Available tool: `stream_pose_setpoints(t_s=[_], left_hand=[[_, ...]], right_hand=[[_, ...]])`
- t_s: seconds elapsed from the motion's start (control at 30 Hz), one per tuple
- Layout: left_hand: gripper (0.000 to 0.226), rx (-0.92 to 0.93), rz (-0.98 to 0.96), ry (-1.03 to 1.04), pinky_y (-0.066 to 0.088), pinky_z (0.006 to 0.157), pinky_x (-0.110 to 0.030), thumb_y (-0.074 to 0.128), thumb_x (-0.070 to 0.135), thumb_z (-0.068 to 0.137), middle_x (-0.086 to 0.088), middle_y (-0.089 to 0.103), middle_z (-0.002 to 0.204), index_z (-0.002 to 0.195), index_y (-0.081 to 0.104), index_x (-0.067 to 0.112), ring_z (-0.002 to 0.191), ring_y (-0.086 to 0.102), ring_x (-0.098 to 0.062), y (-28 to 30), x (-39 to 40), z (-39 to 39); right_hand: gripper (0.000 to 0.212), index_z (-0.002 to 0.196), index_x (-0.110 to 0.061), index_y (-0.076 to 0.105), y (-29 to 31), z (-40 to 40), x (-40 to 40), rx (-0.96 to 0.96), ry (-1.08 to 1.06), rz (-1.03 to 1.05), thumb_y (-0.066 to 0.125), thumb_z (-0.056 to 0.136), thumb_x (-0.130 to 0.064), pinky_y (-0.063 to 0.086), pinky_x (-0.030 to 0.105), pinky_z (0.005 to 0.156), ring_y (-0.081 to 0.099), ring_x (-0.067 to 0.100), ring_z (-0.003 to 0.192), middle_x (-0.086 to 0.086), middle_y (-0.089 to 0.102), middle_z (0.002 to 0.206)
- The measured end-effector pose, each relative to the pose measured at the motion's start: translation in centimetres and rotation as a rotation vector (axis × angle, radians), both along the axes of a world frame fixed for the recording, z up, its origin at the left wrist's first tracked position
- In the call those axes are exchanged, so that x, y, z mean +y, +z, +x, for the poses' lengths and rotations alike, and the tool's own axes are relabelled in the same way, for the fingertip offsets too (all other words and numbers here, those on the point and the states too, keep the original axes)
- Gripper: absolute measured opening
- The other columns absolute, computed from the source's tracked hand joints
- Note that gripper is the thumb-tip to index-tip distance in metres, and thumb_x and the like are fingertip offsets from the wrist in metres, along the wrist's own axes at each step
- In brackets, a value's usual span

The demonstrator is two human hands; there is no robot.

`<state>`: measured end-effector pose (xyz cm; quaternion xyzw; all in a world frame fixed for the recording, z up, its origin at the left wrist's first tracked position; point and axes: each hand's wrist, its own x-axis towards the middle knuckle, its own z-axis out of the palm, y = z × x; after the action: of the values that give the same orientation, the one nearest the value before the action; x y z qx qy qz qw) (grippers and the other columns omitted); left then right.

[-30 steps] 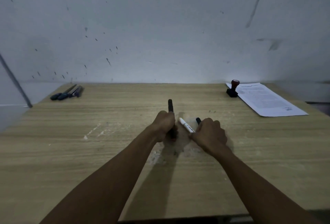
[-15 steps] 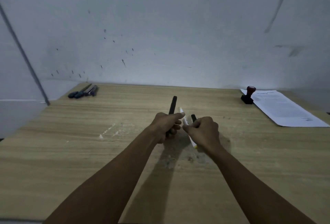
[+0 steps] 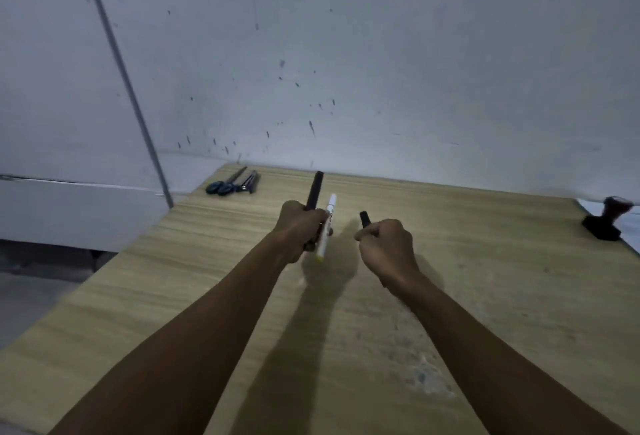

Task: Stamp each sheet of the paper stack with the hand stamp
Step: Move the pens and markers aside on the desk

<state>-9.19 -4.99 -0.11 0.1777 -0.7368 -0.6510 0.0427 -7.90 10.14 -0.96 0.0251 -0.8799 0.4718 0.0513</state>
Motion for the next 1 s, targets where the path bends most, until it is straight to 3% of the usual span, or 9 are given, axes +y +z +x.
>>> stream_pose_setpoints(t_s=[0.13, 0.3, 0.4, 0.47, 0.57, 0.67, 0.77, 0.9, 1.0], left_hand=[[0.02, 0.038, -0.154, 0.061, 0.038, 0.046, -0.026, 0.065, 0.012, 0.086, -0.019, 0.066, 0.072, 0.083, 0.065, -0.007, 0.055, 0.056, -0.026, 0.1, -5.2, -3.5], [0.029, 0.012, -0.45, 0.103, 0.039, 0.046, -0.026, 0.064, 0.019, 0.08, -0.019, 0.061, 0.072, 0.087, 0.062, -0.009, 0.057, 0.056, -0.026, -0.1, -10.2, -9.1], [0.028, 0.009, -0.703, 0.131, 0.032, 0.044, -0.024, 0.066, 0.029, 0.081, -0.005, 0.051, 0.068, 0.08, 0.054, 0.003, 0.057, 0.049, -0.018, -0.6, -12.6, -11.9], [0.026, 0.013, -0.852, 0.122, 0.03, 0.043, -0.024, 0.066, 0.026, 0.081, -0.005, 0.049, 0.067, 0.078, 0.049, 0.007, 0.053, 0.046, -0.015, -1.2, -14.3, -14.1], [0.021, 0.015, -1.011, 0.108, 0.031, 0.044, -0.025, 0.066, 0.018, 0.08, -0.005, 0.047, 0.069, 0.078, 0.047, 0.009, 0.053, 0.046, -0.016, -2.1, -16.2, -16.9], [0.019, 0.009, -1.116, 0.089, 0.039, 0.054, -0.03, 0.064, 0.019, 0.082, -0.009, 0.048, 0.082, 0.082, 0.047, 0.012, 0.059, 0.049, -0.02, -2.9, -17.0, -18.7], [0.02, 0.0, -1.195, 0.09, 0.042, 0.058, -0.034, 0.063, 0.019, 0.084, -0.004, 0.04, 0.078, 0.081, 0.044, 0.015, 0.058, 0.045, -0.02, -3.6, -17.3, -19.5], [0.022, -0.008, -1.272, 0.112, 0.042, 0.059, -0.035, 0.063, 0.018, 0.084, -0.002, 0.037, 0.072, 0.081, 0.042, 0.015, 0.065, 0.047, -0.025, -3.9, -16.9, -19.7], [0.022, -0.025, -1.287, 0.114, 0.039, 0.056, -0.034, 0.062, 0.016, 0.085, -0.005, 0.04, 0.076, 0.079, 0.041, 0.015, 0.068, 0.046, -0.026, -4.0, -16.7, -19.7]], right_hand=[[0.032, 0.093, -0.003, 0.074, -0.3, -3.1, -3.5, -0.022, 0.106, 0.018, 0.048, 0.079, 0.011, 0.048, 0.03, 0.077, 0.059, 0.024, 0.11, 0.011, 0.067, 0.111], [0.034, 0.103, -0.008, 0.071, -1.2, -8.4, -8.0, -0.045, 0.146, 0.058, 0.055, 0.075, 0.003, 0.046, 0.026, 0.077, 0.058, 0.02, 0.1, 0.01, 0.062, 0.117], [0.029, 0.1, -0.012, 0.066, -1.7, -11.3, -10.5, -0.059, 0.177, 0.086, 0.056, 0.075, -0.002, 0.046, 0.025, 0.067, 0.057, 0.018, 0.086, 0.01, 0.058, 0.115], [0.022, 0.094, -0.012, 0.062, -2.0, -13.1, -12.2, -0.064, 0.208, 0.089, 0.055, 0.076, -0.002, 0.049, 0.024, 0.051, 0.064, 0.025, 0.073, 0.011, 0.056, 0.11], [0.016, 0.086, -0.015, 0.059, -2.3, -15.6, -14.5, 0.002, 0.199, 0.181, 0.059, 0.077, -0.002, 0.037, 0.018, 0.033, 0.057, 0.018, 0.069, 0.01, 0.054, 0.109], [0.015, 0.084, -0.017, 0.056, -2.1, -17.4, -16.4, 0.05, 0.224, 0.235, 0.059, 0.076, -0.004, 0.045, 0.025, 0.043, 0.06, 0.027, 0.081, 0.01, 0.052, 0.11], [0.015, 0.092, -0.012, 0.059, -2.2, -18.8, -17.9, 0.047, 0.254, 0.269, 0.054, 0.079, -0.007, 0.057, 0.038, 0.066, 0.062, 0.033, 0.085, 0.012, 0.052, 0.113], [0.027, 0.106, -0.012, 0.063, -2.6, -19.6, -18.8, 0.05, 0.25, 0.32, 0.051, 0.082, -0.01, 0.054, 0.031, 0.065, 0.067, 0.034, 0.08, 0.013, 0.056, 0.114], [0.036, 0.115, -0.015, 0.063, -3.0, -19.6, -19.0, 0.062, 0.242, 0.344, 0.052, 0.081, -0.01, 0.054, 0.035, 0.075, 0.065, 0.034, 0.089, 0.013, 0.053, 0.121]])
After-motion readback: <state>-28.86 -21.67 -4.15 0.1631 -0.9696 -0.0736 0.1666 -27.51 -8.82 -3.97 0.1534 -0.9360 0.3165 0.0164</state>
